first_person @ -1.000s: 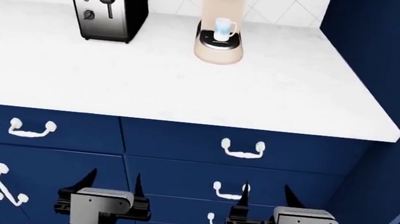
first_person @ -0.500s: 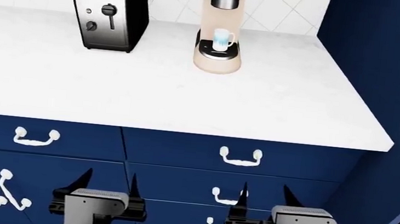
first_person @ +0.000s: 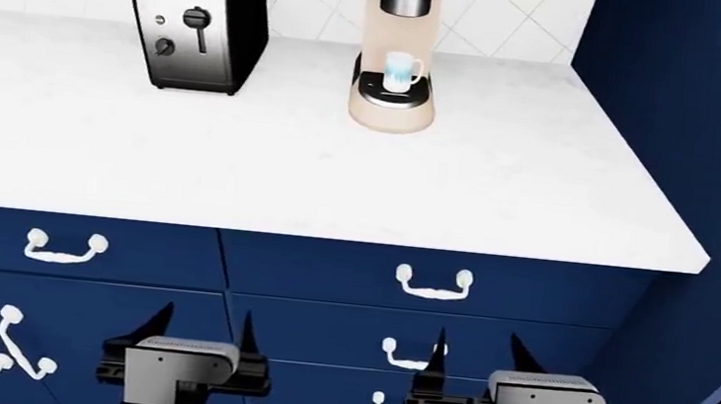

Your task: Press the button on the coffee machine to serve coffee.

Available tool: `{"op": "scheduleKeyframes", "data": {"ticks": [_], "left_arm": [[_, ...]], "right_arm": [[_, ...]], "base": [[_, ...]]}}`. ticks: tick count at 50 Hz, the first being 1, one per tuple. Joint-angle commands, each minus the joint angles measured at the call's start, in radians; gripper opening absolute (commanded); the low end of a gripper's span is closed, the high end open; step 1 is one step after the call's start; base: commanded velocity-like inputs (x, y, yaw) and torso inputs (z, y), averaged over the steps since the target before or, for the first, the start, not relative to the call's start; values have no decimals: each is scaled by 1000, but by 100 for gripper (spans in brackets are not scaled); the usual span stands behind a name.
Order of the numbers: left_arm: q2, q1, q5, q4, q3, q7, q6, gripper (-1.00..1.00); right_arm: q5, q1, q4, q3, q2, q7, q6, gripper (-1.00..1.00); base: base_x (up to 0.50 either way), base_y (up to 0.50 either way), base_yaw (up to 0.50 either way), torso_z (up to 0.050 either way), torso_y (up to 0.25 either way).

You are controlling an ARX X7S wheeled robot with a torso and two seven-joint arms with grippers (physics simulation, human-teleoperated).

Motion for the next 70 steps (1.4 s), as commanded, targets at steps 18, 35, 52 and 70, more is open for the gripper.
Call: {"op": "scheduleKeyframes", "data": {"ticks": [18, 35, 52, 70], "left_arm": [[-32, -51, -54, 234, 9, -64, -259, 100], [-96, -235, -271, 664, -77, -118, -753, 100], [-142, -557, -380, 665, -104, -170, -1075, 100], [-160, -559, -371, 645, -91, -173, -1066, 100]], "right_arm": [[73, 61, -274, 18, 49, 47, 277, 100], [244, 307, -748, 118, 151, 102, 916, 100], [347, 576, -696, 210, 190, 70, 1120, 100], [344, 513, -697, 245, 208, 63, 1063, 100]], "base": [[0, 0, 0, 0, 0], [0, 0, 0, 0, 0], [0, 0, 0, 0, 0], [82, 0, 0, 0, 0]]}}
